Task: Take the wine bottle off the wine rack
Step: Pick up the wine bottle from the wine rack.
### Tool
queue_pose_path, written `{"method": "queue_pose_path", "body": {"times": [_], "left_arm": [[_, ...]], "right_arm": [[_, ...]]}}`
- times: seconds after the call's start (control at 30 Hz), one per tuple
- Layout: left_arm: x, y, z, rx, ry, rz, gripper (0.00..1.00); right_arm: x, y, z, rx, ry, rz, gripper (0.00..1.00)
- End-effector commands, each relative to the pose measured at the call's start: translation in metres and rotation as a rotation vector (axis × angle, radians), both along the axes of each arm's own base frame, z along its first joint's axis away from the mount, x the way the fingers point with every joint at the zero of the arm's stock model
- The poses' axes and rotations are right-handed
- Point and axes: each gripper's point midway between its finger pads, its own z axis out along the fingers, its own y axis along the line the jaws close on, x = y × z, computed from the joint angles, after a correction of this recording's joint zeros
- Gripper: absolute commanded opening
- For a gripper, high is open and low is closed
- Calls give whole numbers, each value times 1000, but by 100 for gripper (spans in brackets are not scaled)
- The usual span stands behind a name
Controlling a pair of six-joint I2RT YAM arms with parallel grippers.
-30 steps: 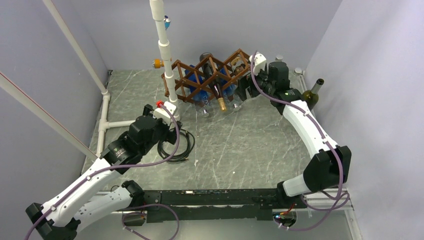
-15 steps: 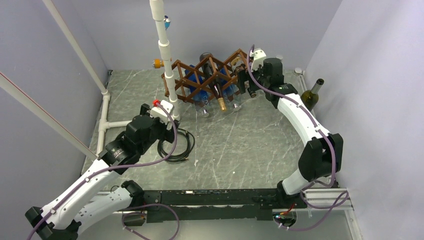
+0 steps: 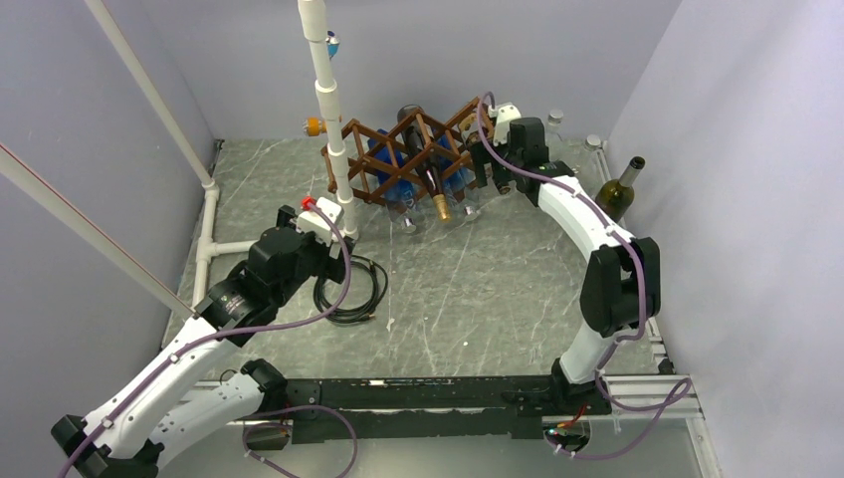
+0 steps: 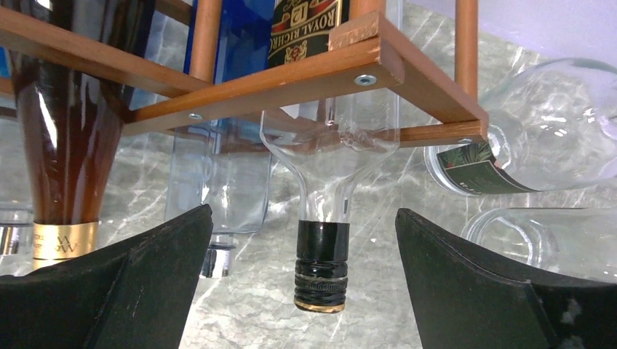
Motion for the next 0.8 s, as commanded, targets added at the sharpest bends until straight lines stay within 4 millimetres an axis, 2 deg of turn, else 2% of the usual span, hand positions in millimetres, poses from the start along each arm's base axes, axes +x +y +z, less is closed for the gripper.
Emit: {"method": "queue_pose_path", "body": {"times": [0.0,0.23,0.37,0.5,0.77], "left_arm": [[-2,-1,4,-19,-7,-11,99],[0,0,3,-22,-1,-7,99],[0,1,3,-24,-1,-5,99],[0,1,3,-24,1,-4,99],[0,2,3,-25,-3,-1,99]], "right_arm": [[9,2,20,-23,-50,27,100],[-10,30,43,31,-67,205,100],[-5,24,51,27,-95,155,100],[11,5,44,-29,-103,41,100],[24,-3,17,-78,-25,13,100]]}}
